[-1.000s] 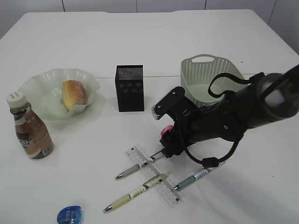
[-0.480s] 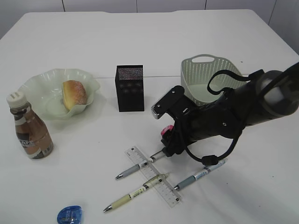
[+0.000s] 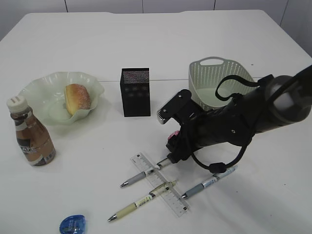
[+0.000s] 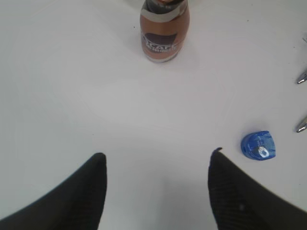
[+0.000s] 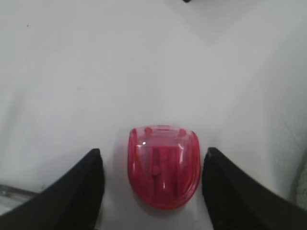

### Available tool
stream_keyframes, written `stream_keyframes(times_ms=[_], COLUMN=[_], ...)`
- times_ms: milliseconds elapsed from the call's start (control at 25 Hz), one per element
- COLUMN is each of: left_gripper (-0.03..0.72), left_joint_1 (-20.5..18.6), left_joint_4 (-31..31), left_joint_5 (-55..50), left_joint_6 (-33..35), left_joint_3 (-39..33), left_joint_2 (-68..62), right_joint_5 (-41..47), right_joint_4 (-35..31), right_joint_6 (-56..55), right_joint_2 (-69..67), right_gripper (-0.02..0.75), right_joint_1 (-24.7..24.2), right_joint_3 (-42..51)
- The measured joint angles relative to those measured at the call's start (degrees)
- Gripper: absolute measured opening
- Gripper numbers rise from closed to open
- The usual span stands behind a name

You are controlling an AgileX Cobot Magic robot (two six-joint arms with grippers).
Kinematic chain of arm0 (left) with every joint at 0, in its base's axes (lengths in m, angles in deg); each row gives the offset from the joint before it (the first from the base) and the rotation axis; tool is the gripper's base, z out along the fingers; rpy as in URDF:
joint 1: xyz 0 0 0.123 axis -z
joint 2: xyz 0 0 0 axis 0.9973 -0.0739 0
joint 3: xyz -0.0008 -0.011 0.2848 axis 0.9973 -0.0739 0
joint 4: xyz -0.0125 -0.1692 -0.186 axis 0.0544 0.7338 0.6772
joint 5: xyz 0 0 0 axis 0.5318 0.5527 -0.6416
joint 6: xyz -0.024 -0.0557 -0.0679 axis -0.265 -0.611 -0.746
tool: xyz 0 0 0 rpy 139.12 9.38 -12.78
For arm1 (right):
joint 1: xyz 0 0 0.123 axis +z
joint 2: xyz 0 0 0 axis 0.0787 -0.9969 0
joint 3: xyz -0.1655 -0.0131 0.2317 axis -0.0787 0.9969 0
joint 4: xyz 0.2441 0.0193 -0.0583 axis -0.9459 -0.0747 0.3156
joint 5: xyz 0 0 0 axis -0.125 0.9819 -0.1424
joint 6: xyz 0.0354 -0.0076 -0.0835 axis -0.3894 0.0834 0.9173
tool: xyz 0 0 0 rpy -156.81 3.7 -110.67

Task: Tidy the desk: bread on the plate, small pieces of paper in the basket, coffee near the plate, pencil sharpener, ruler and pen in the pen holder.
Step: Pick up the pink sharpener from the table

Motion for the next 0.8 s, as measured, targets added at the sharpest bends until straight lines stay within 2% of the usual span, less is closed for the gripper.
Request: stream_keyframes(times_ms=[320, 800], left_gripper=[0.486, 0.486], left_joint_1=[0.0, 0.0], left_joint_4=[0.0, 0.0], left_joint_5=[0.0, 0.0], left_joint_6=[0.0, 0.0], left_joint_3=[0.0, 0.0], left_joint_2=[0.0, 0.0], right_joint_5=[-0.4, -1.8], right_joint_4=[0.0, 0.1], right_joint_6=[0.0, 0.0], right_joint_2=[-0.3, -0.5], right_gripper=[0.342, 0.331], right_joint_1=[0.0, 0.0], right_joint_3=[0.0, 0.0])
